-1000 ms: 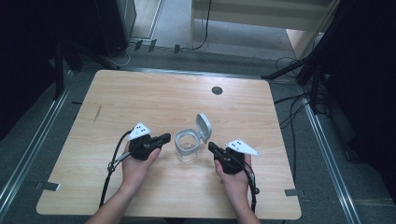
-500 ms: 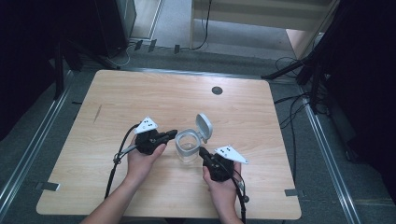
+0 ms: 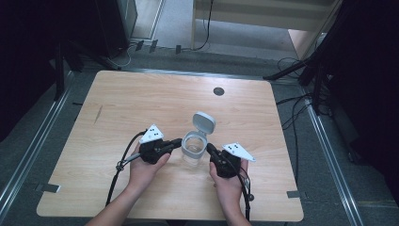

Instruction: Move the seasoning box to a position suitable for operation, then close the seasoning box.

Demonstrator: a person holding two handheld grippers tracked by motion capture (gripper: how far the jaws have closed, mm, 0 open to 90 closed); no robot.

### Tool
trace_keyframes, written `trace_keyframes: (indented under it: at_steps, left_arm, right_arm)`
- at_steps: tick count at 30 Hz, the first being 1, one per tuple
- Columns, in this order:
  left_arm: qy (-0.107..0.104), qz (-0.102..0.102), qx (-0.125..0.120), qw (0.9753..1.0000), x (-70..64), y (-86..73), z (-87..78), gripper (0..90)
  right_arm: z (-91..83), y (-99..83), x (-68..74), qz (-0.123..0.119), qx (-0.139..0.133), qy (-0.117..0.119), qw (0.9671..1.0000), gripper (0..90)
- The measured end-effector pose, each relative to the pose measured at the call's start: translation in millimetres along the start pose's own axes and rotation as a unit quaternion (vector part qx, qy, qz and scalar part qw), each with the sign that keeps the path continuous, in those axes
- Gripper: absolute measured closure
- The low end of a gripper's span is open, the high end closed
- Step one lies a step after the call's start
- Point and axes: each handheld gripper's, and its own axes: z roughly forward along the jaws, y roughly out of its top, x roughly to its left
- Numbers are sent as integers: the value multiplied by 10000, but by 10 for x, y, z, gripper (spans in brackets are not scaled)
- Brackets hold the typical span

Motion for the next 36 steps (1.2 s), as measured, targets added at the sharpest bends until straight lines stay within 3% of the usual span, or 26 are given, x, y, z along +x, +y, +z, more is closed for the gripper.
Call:
trace_keyframes:
  at_steps: [9, 20, 23, 26, 27, 28, 30, 31, 32, 33, 34, 35, 36]
  left_arm:
    - [-42, -8, -5, 10000, -84, -22, -55, 900]
    - [14, -74, -114, 9999, -108, -83, -107, 900]
    - [61, -67, -191, 9998, -91, -100, -153, 840]
    - [-178, -265, -566, 9979, 35, -164, -323, 739]
    - [-137, -372, -667, 9970, 100, -203, -401, 631]
    - [-73, -530, -815, 9952, 205, -265, -514, 631]
    - [104, -725, -956, 9927, 390, -382, -692, 533]
    - [215, -714, -930, 9929, 451, -427, -754, 509]
    - [530, -637, -774, 9936, 605, -527, -911, 412]
    - [530, -637, -774, 9936, 605, -527, -911, 382]
    - [776, -674, -724, 9921, 745, -611, -1098, 344]
    - [776, -674, -724, 9921, 745, -611, -1098, 311]
    - [953, -670, -700, 9907, 808, -651, -1194, 311]
  right_arm:
    - [94, 75, -114, -199, 20, 262, 9995, 900]
    - [167, 120, -129, -454, 64, 438, 9980, 900]
    - [177, 128, -143, -476, 42, 514, 9975, 900]
    - [172, 134, -177, -480, 61, 458, 9978, 900]
    - [164, 143, -225, -436, 45, 409, 9982, 900]
    - [164, 143, -225, -436, 45, 409, 9982, 900]
    - [154, 154, -281, -393, 42, 361, 9986, 900]
    - [151, 160, -306, -377, 49, 352, 9987, 900]
    - [151, 177, -343, -331, 60, 321, 9989, 900]
    - [151, 177, -343, -331, 60, 321, 9989, 900]
    - [153, 214, -367, -336, 44, 306, 9990, 900]
    - [153, 214, -367, -336, 44, 306, 9990, 900]
    - [153, 239, -377, -333, 22, 320, 9989, 900]
